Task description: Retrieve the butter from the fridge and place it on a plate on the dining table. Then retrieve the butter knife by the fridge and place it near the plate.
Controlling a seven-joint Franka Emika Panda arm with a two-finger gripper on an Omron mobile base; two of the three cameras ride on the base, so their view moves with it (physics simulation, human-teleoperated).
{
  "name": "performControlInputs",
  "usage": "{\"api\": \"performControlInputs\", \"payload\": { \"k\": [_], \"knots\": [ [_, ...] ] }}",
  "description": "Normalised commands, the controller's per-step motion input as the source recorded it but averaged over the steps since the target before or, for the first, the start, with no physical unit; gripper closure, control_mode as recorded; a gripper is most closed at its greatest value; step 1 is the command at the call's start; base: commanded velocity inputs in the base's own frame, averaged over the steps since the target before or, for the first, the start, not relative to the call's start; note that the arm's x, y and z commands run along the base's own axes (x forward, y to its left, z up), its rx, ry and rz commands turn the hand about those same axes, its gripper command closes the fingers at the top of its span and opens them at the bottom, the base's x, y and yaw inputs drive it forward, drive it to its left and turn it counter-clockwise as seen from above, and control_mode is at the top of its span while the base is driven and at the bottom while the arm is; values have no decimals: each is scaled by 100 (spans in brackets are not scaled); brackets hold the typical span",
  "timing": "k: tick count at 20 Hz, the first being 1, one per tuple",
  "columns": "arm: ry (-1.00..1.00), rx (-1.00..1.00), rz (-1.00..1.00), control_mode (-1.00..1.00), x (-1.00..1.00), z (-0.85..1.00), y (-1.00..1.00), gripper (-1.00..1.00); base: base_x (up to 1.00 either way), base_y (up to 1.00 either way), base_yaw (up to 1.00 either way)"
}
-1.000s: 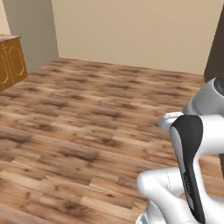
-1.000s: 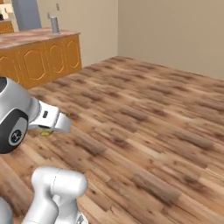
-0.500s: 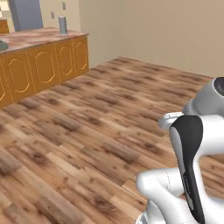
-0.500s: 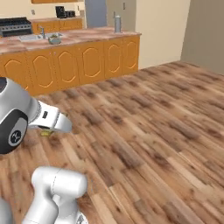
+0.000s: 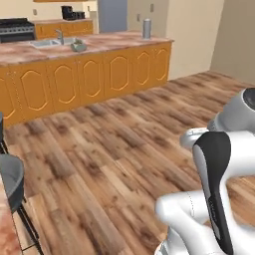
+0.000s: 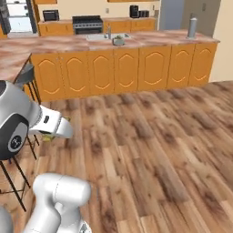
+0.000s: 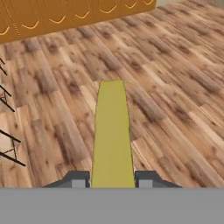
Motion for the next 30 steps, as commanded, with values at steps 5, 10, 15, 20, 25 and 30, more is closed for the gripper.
{"api": "performControlInputs", "payload": {
  "k": [5, 10, 15, 20, 25, 30],
  "knots": [
    [0, 0, 0, 100, 0, 0, 0, 100, 68, -33, 55],
    [0, 0, 0, 100, 0, 0, 0, 100, 66, -43, 53],
    [0, 0, 0, 100, 0, 0, 0, 100, 63, -43, 50],
    [0, 0, 0, 100, 0, 0, 0, 100, 65, -39, 50],
    [0, 0, 0, 100, 0, 0, 0, 100, 55, -52, 49],
    [0, 0, 0, 100, 0, 0, 0, 100, 54, -72, 52]
  ]
}}
